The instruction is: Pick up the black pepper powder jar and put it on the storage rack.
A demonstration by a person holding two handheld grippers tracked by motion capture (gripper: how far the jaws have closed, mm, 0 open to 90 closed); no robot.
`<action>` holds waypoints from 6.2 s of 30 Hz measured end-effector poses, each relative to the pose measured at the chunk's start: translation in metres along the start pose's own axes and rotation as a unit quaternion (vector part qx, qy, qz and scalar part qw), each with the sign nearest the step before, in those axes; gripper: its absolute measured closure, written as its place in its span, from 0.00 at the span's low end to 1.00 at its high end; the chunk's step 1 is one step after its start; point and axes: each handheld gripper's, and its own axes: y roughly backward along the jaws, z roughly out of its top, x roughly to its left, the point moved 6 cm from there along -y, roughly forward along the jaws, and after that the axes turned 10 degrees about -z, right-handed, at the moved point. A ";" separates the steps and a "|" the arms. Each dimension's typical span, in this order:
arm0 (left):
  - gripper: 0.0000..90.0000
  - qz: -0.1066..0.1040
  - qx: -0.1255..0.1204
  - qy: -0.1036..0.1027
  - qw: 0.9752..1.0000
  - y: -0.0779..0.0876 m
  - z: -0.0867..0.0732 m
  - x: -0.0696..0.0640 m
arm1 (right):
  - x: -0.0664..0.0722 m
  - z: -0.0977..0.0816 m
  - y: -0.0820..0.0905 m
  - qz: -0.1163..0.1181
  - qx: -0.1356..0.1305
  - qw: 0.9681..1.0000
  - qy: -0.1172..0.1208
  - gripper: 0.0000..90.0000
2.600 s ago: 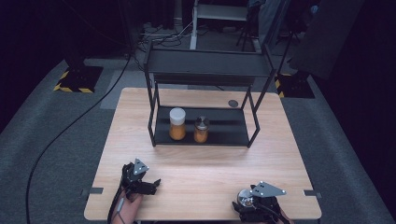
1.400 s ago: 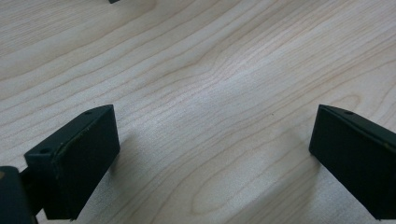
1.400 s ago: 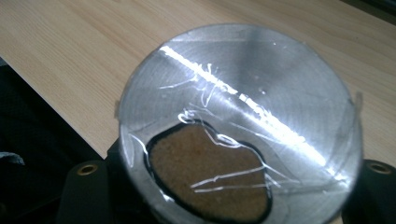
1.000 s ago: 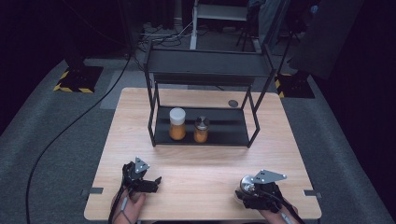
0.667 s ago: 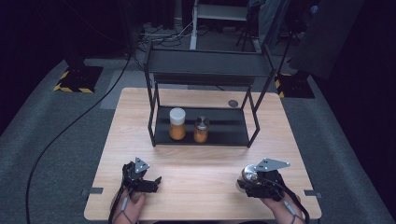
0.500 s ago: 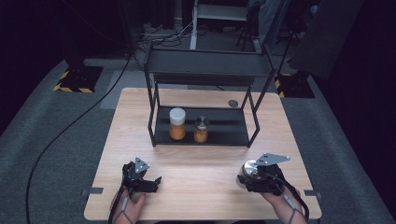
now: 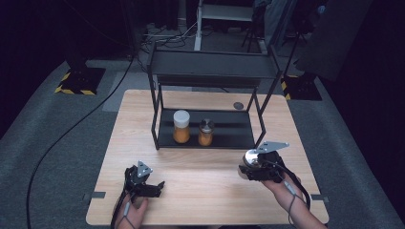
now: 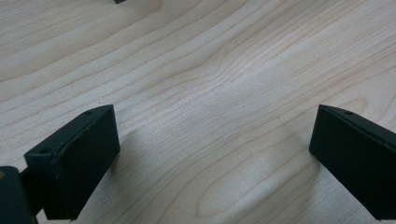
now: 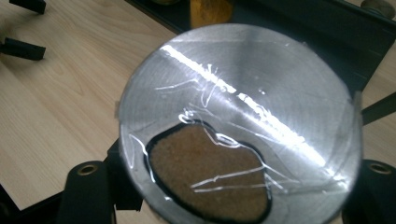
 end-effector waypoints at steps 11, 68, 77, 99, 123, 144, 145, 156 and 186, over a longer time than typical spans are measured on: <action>0.02 0.001 0.000 0.001 1.000 0.000 0.000 0.000 | -0.012 0.026 -0.010 0.002 -0.006 1.000 0.004 0.35; 0.01 0.002 0.004 0.001 1.000 -0.001 0.002 0.000 | -0.040 0.101 -0.120 -0.045 0.038 0.998 -0.008 0.35; 0.01 0.002 0.004 0.002 1.000 -0.001 0.002 0.000 | -0.042 0.097 -0.138 -0.043 0.046 0.998 -0.020 0.35; 0.01 0.002 0.004 0.002 1.000 -0.001 0.002 -0.001 | -0.035 0.094 -0.163 -0.037 0.055 0.997 -0.033 0.35; 0.01 0.003 0.004 0.002 1.000 -0.001 0.002 0.000 | -0.036 0.090 -0.150 -0.039 0.050 0.998 -0.017 0.12; 0.01 0.003 0.004 0.003 1.000 -0.002 0.002 -0.001 | -0.042 0.057 -0.076 -0.013 -0.013 1.000 -0.015 0.08; 0.01 0.003 0.004 0.003 1.000 -0.002 0.002 -0.001 | -0.042 0.054 -0.073 -0.012 -0.018 1.000 -0.014 0.08; 0.01 0.003 0.004 0.002 1.000 -0.002 0.002 -0.001 | -0.038 0.030 -0.046 -0.007 -0.047 0.999 -0.002 0.04; 0.01 0.004 0.002 0.003 1.000 -0.002 0.002 -0.001 | -0.026 -0.057 -0.038 0.012 -0.103 0.994 0.016 0.03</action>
